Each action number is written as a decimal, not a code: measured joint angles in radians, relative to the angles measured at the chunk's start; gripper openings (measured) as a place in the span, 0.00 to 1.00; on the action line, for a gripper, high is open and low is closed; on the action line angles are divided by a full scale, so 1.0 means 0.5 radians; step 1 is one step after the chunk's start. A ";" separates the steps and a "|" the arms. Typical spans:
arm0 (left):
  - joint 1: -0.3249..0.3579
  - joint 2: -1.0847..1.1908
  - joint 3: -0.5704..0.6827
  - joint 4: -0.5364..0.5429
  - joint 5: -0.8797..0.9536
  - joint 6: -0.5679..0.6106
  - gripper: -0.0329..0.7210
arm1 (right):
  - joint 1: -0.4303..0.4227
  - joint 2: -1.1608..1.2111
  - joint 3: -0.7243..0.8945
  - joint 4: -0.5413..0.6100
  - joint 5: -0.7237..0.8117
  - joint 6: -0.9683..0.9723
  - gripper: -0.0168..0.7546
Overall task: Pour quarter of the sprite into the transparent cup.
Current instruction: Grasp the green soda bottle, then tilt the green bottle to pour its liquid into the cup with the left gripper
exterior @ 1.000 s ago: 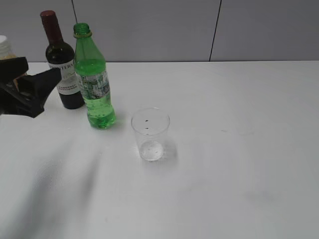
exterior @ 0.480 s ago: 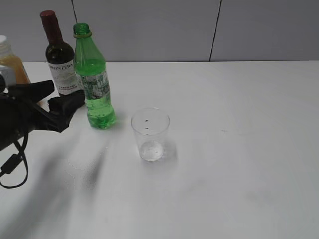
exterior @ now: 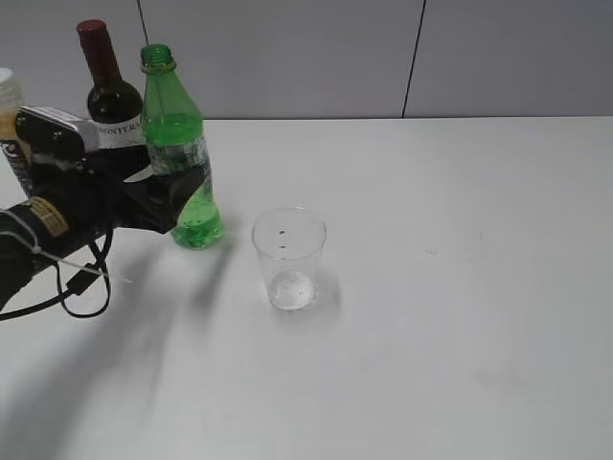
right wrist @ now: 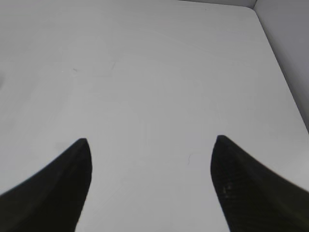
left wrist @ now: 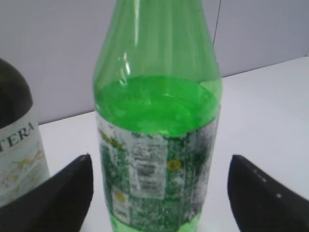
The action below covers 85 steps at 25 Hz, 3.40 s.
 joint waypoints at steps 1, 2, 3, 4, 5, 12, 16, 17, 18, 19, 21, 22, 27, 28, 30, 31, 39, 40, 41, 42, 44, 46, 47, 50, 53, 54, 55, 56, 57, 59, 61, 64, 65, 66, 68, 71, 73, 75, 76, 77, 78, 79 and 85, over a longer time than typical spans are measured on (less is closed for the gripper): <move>-0.004 0.028 -0.035 0.002 0.029 0.000 0.93 | 0.000 0.000 0.000 0.002 0.000 0.000 0.79; -0.008 0.056 -0.072 0.007 0.053 0.000 0.93 | 0.000 0.000 0.000 0.002 0.000 0.000 0.79; -0.008 0.083 -0.105 0.011 0.068 0.000 0.93 | 0.000 0.000 0.000 0.002 0.000 0.000 0.79; -0.011 0.103 -0.133 0.011 0.078 0.000 0.93 | 0.000 0.000 0.000 0.002 0.000 0.000 0.79; -0.011 0.124 -0.155 0.012 0.086 0.000 0.93 | 0.000 0.000 0.000 0.004 0.000 0.000 0.79; -0.011 0.257 -0.339 0.064 0.113 0.000 0.92 | 0.000 0.000 0.000 0.006 0.000 0.000 0.79; -0.011 0.312 -0.411 0.079 0.124 -0.001 0.91 | 0.000 0.000 0.000 0.006 0.002 0.000 0.79; -0.011 0.320 -0.428 0.086 0.119 -0.001 0.90 | 0.000 0.000 0.000 0.006 0.002 0.000 0.79; -0.011 0.332 -0.443 0.102 0.111 -0.001 0.89 | 0.000 0.000 0.000 0.006 0.002 0.000 0.79; -0.011 0.339 -0.451 0.111 0.108 -0.001 0.88 | 0.000 0.000 0.000 0.006 0.002 0.000 0.79; -0.011 0.343 -0.461 0.142 0.108 -0.001 0.84 | 0.000 0.000 0.000 0.006 0.002 0.000 0.79; -0.011 0.343 -0.463 0.154 0.108 -0.001 0.81 | 0.000 0.000 0.000 0.006 0.002 0.000 0.79; -0.011 0.343 -0.466 0.182 0.101 -0.003 0.66 | 0.000 0.000 0.000 0.006 0.002 0.000 0.79; -0.011 0.343 -0.466 0.182 0.100 -0.003 0.66 | 0.000 0.000 0.000 0.006 0.002 0.000 0.79; -0.011 0.343 -0.464 0.175 0.089 -0.003 0.66 | 0.000 0.000 0.000 0.006 0.002 0.000 0.79; -0.011 0.343 -0.454 0.153 0.079 -0.003 0.66 | 0.000 0.000 0.000 0.006 0.002 0.000 0.79; -0.013 0.053 -0.102 -0.299 0.063 0.151 0.66 | 0.000 0.000 0.000 0.006 0.002 0.000 0.79; -0.022 0.004 -0.044 -0.355 0.063 0.171 0.66 | 0.000 0.000 0.000 0.006 0.002 0.000 0.79; -0.039 -0.055 0.000 -0.433 0.063 0.210 0.66 | 0.000 0.000 0.000 0.006 0.002 0.000 0.79; -0.061 -0.113 0.050 -0.521 0.063 0.276 0.66 | 0.000 0.000 0.000 0.006 0.002 0.000 0.79; -0.146 -0.206 0.126 -0.697 0.063 0.444 0.66 | 0.000 0.000 0.000 0.006 0.002 0.000 0.79; -0.255 -0.289 0.173 -0.912 0.063 0.645 0.66 | 0.000 0.000 0.000 0.006 0.002 0.000 0.79; -0.321 -0.314 0.187 -1.004 0.063 0.725 0.66 | 0.000 0.000 0.000 0.006 0.002 0.000 0.79; -0.495 -0.363 0.196 -1.310 0.063 1.004 0.66 | 0.000 0.000 0.000 0.006 0.002 0.000 0.79; -0.621 -0.368 0.196 -1.545 0.067 1.315 0.66 | 0.000 0.000 0.000 0.006 0.002 0.000 0.79; -0.656 -0.368 0.196 -1.624 0.069 1.394 0.66 | 0.000 0.000 0.000 0.006 0.002 0.000 0.79; -0.686 -0.368 0.196 -1.682 0.069 1.479 0.66 | 0.000 0.000 0.000 0.006 0.002 0.000 0.79; -0.708 -0.370 0.196 -1.735 0.069 1.553 0.66 | 0.000 0.000 0.000 0.006 0.002 0.000 0.79; -0.722 -0.370 0.196 -1.766 0.067 1.613 0.66 | 0.000 0.000 0.000 0.006 0.002 0.000 0.79; -0.744 -0.370 0.196 -1.793 0.065 1.697 0.66 | 0.000 0.000 0.000 0.006 0.002 0.000 0.79; -0.754 -0.370 0.196 -1.799 0.065 1.785 0.66 | 0.000 0.000 0.000 0.006 0.002 0.000 0.79; -0.756 -0.370 0.196 -1.808 0.065 1.995 0.66 | 0.000 0.000 0.000 0.006 0.002 0.000 0.79; -0.756 -0.370 0.196 -1.810 0.065 2.055 0.66 | 0.000 0.000 0.000 0.006 0.002 0.000 0.79; -0.756 -0.370 0.196 -1.814 0.065 2.120 0.66 | 0.000 0.000 0.000 0.006 0.002 0.000 0.79; -0.756 -0.370 0.196 -1.815 0.065 2.223 0.66 | 0.000 0.000 0.000 0.006 0.002 0.000 0.79; -0.756 -0.370 0.196 -1.815 0.065 2.375 0.66 | 0.000 0.000 0.000 0.006 0.002 0.000 0.79; -0.758 -0.370 0.196 -1.815 0.065 2.442 0.66 | 0.000 0.000 0.000 0.006 0.002 0.000 0.79; -0.758 -0.370 0.196 -1.816 0.067 2.518 0.66 | 0.000 0.000 0.000 0.006 0.002 0.000 0.79; -0.758 -0.370 0.196 -1.818 0.071 2.568 0.66 | 0.000 0.000 0.000 0.006 0.002 0.000 0.79; -0.758 -0.370 0.192 -1.821 0.077 2.615 0.66 | 0.000 0.000 0.000 0.006 0.002 0.000 0.79; -0.758 -0.370 0.182 -1.827 0.085 2.650 0.66 | 0.000 0.000 0.000 0.006 0.002 0.000 0.79; -0.758 -0.370 0.166 -1.833 0.092 2.674 0.66 | 0.000 0.000 0.000 0.006 0.002 0.000 0.79; -0.758 -0.316 0.074 -1.837 0.089 2.888 0.66 | 0.000 0.000 0.000 0.006 0.002 0.000 0.79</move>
